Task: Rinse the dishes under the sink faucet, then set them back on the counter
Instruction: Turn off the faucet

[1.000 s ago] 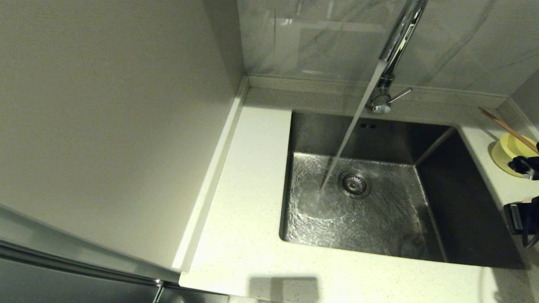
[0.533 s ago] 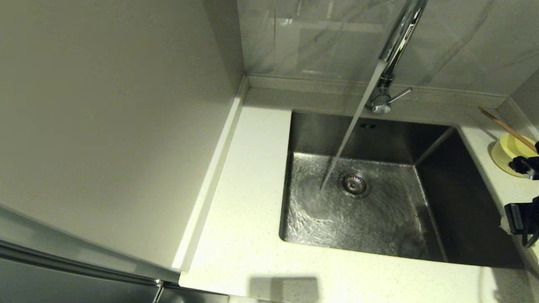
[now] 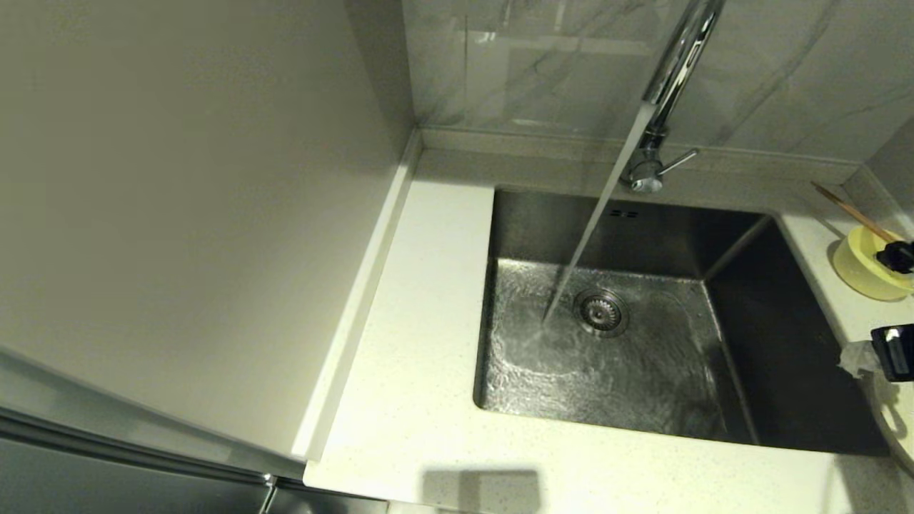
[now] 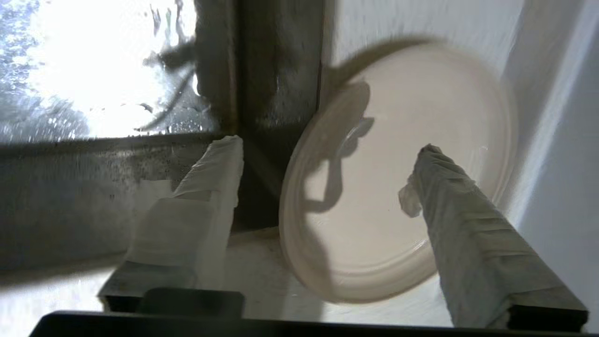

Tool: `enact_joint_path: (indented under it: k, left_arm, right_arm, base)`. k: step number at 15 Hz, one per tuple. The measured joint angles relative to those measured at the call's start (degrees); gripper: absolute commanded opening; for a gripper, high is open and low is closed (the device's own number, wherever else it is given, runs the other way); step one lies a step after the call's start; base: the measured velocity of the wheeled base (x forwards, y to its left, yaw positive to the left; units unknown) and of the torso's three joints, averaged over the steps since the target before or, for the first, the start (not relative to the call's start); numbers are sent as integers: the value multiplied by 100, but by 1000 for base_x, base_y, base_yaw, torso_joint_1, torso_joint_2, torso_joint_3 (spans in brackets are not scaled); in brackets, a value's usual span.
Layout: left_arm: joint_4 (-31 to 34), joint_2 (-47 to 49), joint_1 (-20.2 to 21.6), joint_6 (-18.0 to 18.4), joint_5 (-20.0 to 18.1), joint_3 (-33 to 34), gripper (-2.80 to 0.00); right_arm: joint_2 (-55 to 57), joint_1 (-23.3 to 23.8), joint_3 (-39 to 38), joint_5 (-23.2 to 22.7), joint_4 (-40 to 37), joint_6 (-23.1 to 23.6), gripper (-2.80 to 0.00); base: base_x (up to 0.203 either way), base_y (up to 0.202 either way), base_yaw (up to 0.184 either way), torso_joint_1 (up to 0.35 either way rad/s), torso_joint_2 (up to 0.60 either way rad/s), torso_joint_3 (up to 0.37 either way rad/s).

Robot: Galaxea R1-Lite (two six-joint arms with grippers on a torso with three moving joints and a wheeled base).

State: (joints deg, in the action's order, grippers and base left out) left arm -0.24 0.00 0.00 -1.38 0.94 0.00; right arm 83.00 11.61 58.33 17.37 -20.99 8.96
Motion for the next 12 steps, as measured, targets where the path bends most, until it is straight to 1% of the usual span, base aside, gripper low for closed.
enact_joint_path:
  k: [1, 2, 4, 7, 11, 12]
  left_arm:
    - [1, 0, 0, 0, 1, 0, -280]
    - [0, 0, 0, 0, 2, 0, -280]
    - [0, 0, 0, 1, 0, 0, -280]
    - [0, 0, 0, 0, -1, 0, -280]
    - [0, 0, 0, 1, 0, 0, -280]
    - [1, 0, 0, 0, 0, 0, -280]
  right_arm:
    - [-139, -79, 68, -79, -29, 338, 0]
    - [-260, -167, 182, -101, -74, 572, 0]
    - [-410, -270, 446, -103, -316, 793, 0]
    - [-489, -355, 911, 127, -502, 805, 0]
    - [-408, -630, 1481, 155, -445, 771, 0]
    - [-385, -681, 1556, 114, -442, 772, -280]
  base:
    - [0, 0, 0, 0, 0, 0]
    - [0, 0, 0, 0, 0, 0]
    - [0, 0, 0, 0, 0, 0]
    - [0, 0, 0, 0, 0, 0]
    - [0, 0, 0, 0, 0, 0]
    - [0, 0, 0, 0, 0, 0]
